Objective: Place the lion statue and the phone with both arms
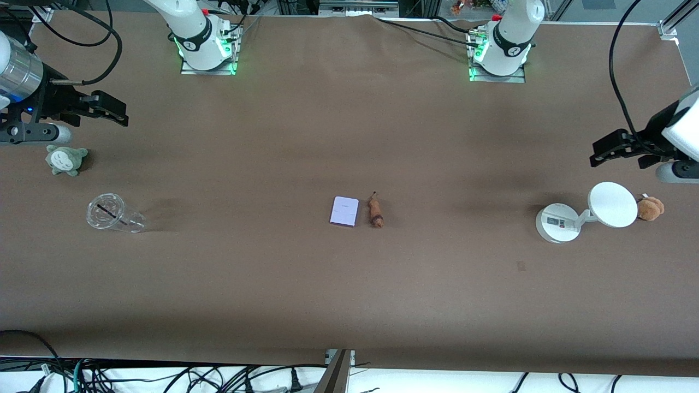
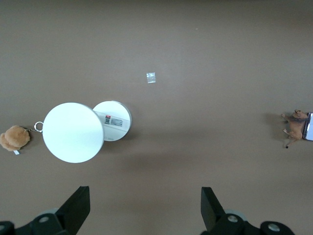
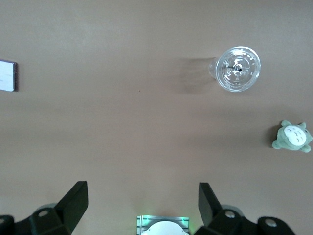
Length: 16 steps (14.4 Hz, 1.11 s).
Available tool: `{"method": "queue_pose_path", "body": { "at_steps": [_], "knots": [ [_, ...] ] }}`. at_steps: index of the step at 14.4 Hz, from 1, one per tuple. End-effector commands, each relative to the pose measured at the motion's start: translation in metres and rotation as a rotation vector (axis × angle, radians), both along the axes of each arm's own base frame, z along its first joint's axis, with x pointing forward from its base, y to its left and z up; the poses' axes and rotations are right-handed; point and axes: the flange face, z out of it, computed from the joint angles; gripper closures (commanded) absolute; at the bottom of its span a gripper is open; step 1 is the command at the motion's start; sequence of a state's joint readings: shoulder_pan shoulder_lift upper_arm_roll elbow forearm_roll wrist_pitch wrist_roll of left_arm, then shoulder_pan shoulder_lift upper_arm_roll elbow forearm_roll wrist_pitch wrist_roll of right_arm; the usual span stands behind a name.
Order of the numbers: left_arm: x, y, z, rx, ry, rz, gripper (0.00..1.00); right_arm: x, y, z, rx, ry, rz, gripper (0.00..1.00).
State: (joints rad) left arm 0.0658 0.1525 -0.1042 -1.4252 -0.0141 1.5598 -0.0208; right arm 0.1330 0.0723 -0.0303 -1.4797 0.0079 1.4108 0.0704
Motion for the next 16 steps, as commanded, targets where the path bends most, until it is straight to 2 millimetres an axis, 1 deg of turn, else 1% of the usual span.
{"method": "queue_pose_path", "body": {
  "at_steps": [1,3,4,5,6,7,8,9,10,11,12,14,15,16],
  "knots": [
    [-0.006,-0.011,0.012,0.012,-0.017,-0.022,0.0,0.001,-0.003,0.004,-0.005,0.002,0.022,0.0],
    [-0.01,-0.007,0.017,0.011,-0.035,-0.014,0.0,0.001,-0.004,0.004,-0.003,0.0,0.024,0.0],
    [-0.014,-0.009,0.015,0.015,-0.029,-0.013,0.0,0.001,-0.007,0.005,-0.002,0.0,0.021,0.0],
    [-0.016,-0.014,0.017,0.011,-0.029,-0.021,0.0,0.007,-0.016,-0.004,0.006,0.011,0.0,0.0],
    [-0.014,-0.014,0.018,0.007,-0.035,-0.022,0.0,0.01,-0.021,-0.009,0.011,0.016,-0.011,0.0],
    [-0.014,-0.018,0.019,-0.004,-0.048,-0.031,0.0,0.012,-0.024,-0.01,0.009,0.011,-0.015,0.0],
    [-0.018,-0.021,0.015,-0.005,-0.035,-0.039,0.0,0.012,-0.024,-0.01,0.008,0.011,-0.016,0.0],
    [-0.021,-0.026,0.016,-0.007,-0.039,-0.048,0.0,0.012,-0.023,-0.01,0.008,0.011,-0.014,0.0],
    [-0.018,-0.023,0.015,-0.02,-0.055,-0.041,0.0,0.012,-0.023,-0.01,0.007,0.011,-0.016,0.0],
    [-0.016,-0.029,0.013,-0.017,-0.06,-0.05,0.0,0.012,-0.022,-0.01,0.0,0.012,-0.013,0.0],
    [-0.02,-0.036,0.017,-0.013,-0.064,-0.062,0.0,0.012,-0.022,-0.011,-0.005,0.013,-0.011,0.0],
    [-0.021,-0.038,0.017,-0.014,-0.064,-0.068,0.0,0.013,-0.021,-0.018,-0.005,0.035,-0.019,0.0],
    [-0.022,-0.038,0.013,-0.013,-0.054,-0.067,0.0,0.015,-0.021,-0.022,-0.008,0.044,-0.02,0.0],
    [-0.021,-0.038,0.005,-0.013,-0.039,-0.067,0.0,0.017,-0.022,-0.028,-0.009,0.053,-0.02,0.0]
  ]
}}
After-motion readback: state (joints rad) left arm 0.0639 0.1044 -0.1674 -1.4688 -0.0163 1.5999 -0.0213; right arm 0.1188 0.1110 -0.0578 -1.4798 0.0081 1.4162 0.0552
